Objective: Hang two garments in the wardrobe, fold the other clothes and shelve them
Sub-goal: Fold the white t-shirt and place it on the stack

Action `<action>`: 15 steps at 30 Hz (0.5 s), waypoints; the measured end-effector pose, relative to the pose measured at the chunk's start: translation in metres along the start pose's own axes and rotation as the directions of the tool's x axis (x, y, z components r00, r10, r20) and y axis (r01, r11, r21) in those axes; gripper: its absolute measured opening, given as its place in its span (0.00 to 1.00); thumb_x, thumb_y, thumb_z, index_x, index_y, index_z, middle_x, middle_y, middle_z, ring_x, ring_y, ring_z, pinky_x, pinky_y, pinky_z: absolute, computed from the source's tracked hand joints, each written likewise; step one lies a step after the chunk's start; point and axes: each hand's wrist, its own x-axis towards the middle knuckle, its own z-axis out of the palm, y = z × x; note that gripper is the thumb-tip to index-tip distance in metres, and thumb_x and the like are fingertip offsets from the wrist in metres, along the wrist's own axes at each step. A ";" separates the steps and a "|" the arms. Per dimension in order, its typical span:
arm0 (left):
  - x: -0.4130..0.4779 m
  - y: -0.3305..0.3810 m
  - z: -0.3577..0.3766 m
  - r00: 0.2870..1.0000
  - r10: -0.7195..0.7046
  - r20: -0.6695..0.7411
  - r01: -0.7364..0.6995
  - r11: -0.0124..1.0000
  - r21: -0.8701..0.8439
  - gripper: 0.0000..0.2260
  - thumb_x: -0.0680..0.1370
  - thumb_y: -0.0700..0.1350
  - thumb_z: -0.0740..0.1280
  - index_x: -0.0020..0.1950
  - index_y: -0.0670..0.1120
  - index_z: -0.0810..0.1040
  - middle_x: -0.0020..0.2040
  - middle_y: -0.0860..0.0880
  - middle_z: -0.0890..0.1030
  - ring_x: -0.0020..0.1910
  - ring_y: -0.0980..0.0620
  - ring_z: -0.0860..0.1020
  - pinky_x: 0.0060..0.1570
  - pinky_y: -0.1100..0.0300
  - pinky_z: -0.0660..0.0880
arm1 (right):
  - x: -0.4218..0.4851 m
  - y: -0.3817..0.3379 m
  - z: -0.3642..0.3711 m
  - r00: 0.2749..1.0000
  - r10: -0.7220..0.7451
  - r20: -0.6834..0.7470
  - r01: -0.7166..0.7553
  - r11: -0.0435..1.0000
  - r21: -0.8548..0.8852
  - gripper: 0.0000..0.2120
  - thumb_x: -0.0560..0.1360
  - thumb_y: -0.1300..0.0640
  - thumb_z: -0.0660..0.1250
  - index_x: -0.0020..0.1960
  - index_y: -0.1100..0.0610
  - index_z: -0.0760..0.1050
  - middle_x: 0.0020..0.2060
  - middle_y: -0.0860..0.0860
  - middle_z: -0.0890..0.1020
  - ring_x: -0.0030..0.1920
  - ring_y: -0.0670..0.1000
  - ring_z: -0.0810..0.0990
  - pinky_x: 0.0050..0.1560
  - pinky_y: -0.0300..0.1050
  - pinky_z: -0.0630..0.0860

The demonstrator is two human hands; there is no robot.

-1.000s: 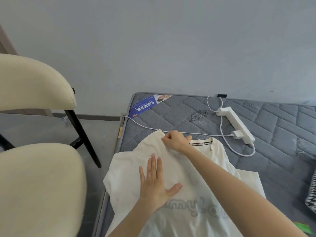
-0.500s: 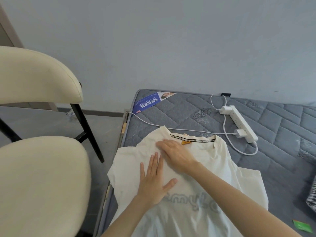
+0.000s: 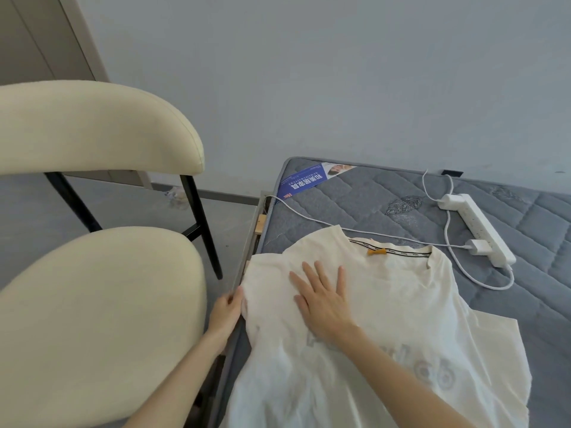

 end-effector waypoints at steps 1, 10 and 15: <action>0.000 0.001 -0.002 0.999 -0.018 0.028 0.018 1.000 0.000 0.13 0.81 0.50 0.60 0.48 0.41 0.77 0.47 0.44 0.79 0.51 0.45 0.75 0.46 0.57 0.70 | -0.001 0.001 0.004 1.000 0.025 0.006 -0.025 1.000 0.006 0.24 0.83 0.46 0.44 0.78 0.44 0.47 0.78 0.47 0.46 0.77 0.52 0.39 0.69 0.61 0.27; -0.004 0.031 -0.018 0.945 -0.042 0.323 0.248 0.736 -0.630 0.11 0.81 0.43 0.60 0.60 0.40 0.75 0.57 0.43 0.81 0.58 0.46 0.78 0.51 0.55 0.74 | -0.001 0.004 0.011 0.996 0.076 -0.047 -0.072 0.994 0.076 0.24 0.82 0.45 0.42 0.77 0.42 0.40 0.78 0.46 0.45 0.77 0.50 0.40 0.72 0.56 0.31; -0.006 0.022 -0.030 0.930 0.042 0.365 0.291 0.521 -0.802 0.08 0.77 0.42 0.64 0.53 0.41 0.79 0.48 0.45 0.84 0.46 0.50 0.83 0.47 0.56 0.74 | -0.001 0.006 0.013 0.996 0.076 -0.045 -0.070 0.990 0.126 0.24 0.82 0.45 0.40 0.76 0.40 0.38 0.78 0.47 0.44 0.77 0.49 0.39 0.72 0.54 0.30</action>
